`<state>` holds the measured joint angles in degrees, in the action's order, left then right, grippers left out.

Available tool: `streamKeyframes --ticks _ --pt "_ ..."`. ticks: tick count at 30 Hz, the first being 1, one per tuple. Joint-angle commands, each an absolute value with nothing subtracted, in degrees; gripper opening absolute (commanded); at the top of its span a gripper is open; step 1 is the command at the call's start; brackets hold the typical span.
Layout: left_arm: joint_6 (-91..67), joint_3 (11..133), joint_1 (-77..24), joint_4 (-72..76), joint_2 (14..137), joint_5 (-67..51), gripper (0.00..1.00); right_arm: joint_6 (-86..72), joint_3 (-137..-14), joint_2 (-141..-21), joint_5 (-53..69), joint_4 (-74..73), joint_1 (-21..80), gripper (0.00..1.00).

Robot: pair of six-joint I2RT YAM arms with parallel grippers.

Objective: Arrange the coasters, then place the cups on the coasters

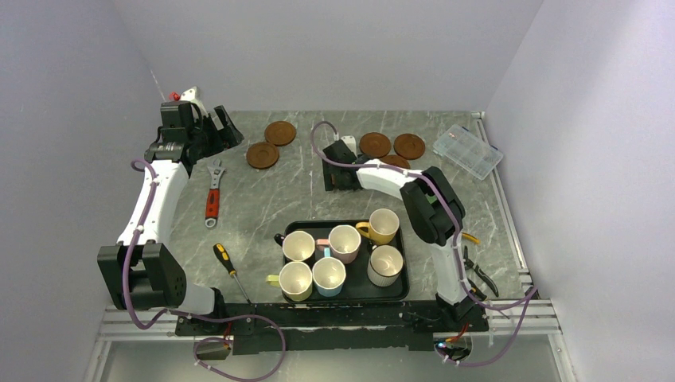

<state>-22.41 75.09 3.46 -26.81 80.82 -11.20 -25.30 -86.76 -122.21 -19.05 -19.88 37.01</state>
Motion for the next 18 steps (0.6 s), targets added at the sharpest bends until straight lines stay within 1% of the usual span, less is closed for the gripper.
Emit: streamKeyframes --ticks 1,18 --pt "-23.21 74.97 3.72 -24.7 79.68 -11.85 0.92 -23.49 -90.73 -124.99 -20.6 -19.69 35.07 0.83" --pt "-22.98 74.98 3.78 -24.7 79.88 -11.7 0.92 -19.53 -100.64 -131.82 -18.12 -20.04 31.66 0.82"
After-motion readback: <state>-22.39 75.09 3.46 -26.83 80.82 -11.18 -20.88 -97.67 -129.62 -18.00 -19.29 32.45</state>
